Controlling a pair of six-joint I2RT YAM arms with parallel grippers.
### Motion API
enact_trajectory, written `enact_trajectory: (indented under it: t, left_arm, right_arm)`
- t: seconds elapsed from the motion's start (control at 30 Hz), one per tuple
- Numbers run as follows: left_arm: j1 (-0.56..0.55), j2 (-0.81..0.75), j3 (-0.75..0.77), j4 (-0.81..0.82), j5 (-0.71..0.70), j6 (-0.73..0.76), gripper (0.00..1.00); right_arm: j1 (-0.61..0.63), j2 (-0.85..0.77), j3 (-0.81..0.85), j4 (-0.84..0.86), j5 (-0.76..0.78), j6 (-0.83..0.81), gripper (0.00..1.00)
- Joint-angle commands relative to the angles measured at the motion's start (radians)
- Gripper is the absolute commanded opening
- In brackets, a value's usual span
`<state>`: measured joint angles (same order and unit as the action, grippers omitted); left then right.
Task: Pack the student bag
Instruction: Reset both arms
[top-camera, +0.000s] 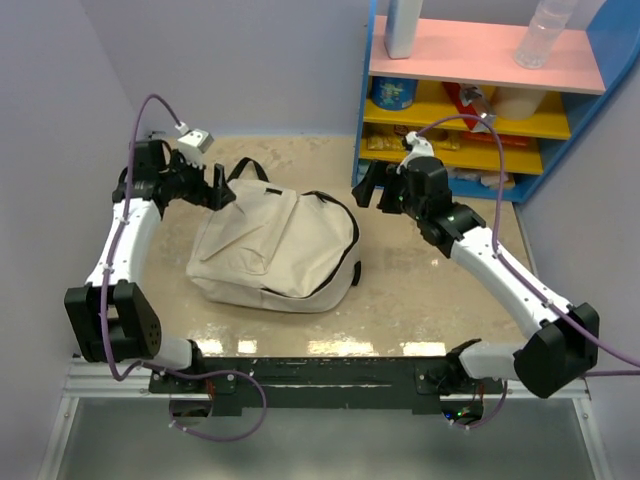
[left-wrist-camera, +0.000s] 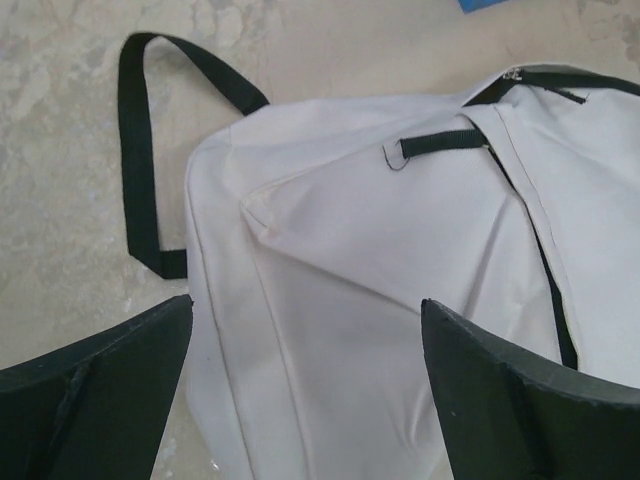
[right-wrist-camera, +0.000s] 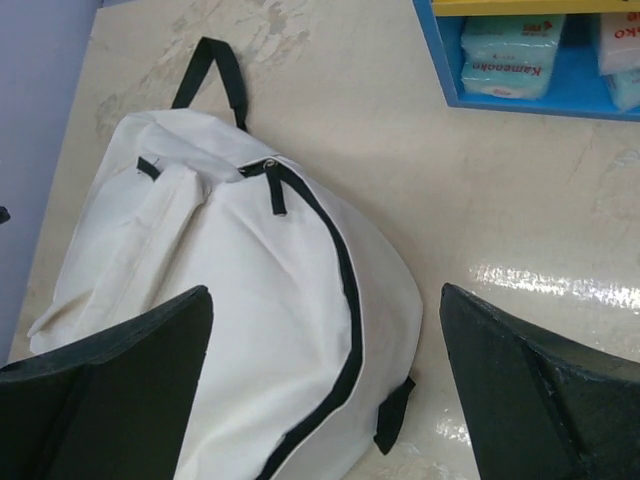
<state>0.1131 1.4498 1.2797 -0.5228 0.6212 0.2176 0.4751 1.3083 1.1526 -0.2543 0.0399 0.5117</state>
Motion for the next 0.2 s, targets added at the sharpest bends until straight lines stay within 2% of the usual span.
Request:
enact_trajectory:
  t: [0.0,0.17]
  left_arm:
    - [-0.007,-0.055,-0.068,0.087,-0.021,-0.052,1.00]
    - [-0.009,-0.055,-0.072,0.076,-0.057,-0.055,1.00]
  right_arm:
    - [-0.001,-0.049,-0.051,0.013,0.058,-0.027,0.99]
    - [-0.001,-0.073,-0.059,-0.005,0.083,-0.032,0.99]
